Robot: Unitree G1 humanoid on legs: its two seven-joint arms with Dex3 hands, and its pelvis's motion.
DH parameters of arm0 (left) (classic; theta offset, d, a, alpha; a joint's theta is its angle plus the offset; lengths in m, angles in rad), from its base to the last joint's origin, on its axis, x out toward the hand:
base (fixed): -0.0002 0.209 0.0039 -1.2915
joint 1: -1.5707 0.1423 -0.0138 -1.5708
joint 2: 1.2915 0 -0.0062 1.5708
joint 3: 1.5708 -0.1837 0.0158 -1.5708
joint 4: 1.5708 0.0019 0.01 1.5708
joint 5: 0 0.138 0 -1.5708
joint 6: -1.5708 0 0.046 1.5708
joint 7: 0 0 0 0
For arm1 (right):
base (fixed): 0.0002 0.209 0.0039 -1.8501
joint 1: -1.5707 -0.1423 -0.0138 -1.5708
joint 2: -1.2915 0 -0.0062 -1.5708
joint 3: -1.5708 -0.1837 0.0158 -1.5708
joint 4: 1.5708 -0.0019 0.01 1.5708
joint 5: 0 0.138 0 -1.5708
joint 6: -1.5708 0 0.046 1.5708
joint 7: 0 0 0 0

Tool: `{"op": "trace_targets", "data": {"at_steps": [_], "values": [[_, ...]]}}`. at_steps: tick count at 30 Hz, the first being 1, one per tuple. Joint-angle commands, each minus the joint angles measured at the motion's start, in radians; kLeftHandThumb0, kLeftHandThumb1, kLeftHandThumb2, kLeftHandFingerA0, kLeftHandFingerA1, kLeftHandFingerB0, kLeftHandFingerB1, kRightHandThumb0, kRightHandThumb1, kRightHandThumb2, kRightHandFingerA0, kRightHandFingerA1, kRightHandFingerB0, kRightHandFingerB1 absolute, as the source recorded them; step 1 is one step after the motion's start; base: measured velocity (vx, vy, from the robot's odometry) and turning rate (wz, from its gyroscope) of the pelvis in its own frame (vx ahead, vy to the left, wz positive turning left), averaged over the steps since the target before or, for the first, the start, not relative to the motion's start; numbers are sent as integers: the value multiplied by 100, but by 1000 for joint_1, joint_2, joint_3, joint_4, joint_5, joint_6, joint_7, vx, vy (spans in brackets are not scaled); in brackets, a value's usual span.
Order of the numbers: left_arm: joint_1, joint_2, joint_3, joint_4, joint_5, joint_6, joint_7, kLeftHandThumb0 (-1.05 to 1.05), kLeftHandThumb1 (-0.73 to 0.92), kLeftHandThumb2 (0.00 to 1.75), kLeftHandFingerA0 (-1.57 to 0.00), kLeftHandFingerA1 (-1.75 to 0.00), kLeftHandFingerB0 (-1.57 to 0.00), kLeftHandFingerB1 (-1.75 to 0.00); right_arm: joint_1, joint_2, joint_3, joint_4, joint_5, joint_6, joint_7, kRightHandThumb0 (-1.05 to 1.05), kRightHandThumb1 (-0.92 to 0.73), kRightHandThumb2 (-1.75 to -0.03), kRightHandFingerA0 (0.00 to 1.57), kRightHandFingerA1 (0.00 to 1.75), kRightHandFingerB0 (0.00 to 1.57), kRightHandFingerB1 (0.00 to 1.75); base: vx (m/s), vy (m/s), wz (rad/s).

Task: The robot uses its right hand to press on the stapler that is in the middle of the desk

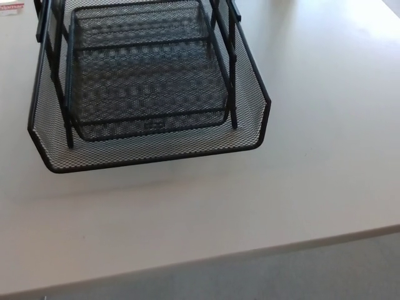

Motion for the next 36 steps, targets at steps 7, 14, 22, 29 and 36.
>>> {"op": "trace_targets", "data": {"at_steps": [7,14,22,29,36], "values": [[53,78,-77,149,42,-229,50,-60,63,90,-16,-54,-14,-44,22,-57,47,-62,75,1,16,-41,-16,-89,0,51,14,58,0,0,0],[26,74,-101,206,39,-272,73,-60,63,90,-16,-54,-14,-44,-15,-39,73,2,94,26,-16,-93,-85,-66,15,47,24,64,0,0,0],[22,70,-111,245,37,-302,94,-60,63,90,-16,-54,-14,-44,-22,-49,101,9,111,25,-20,-93,-85,-66,15,47,24,64,0,0,0],[25,70,-115,266,35,-318,105,-60,63,90,-16,-54,-14,-44,-27,-52,123,12,124,27,-23,-93,-85,-66,15,47,24,64,0,0,0],[30,72,-115,274,34,-325,110,-60,63,90,-16,-54,-14,-44,-28,-53,138,14,133,28,-24,-93,-85,-66,15,47,24,64,0,0,0]]}}
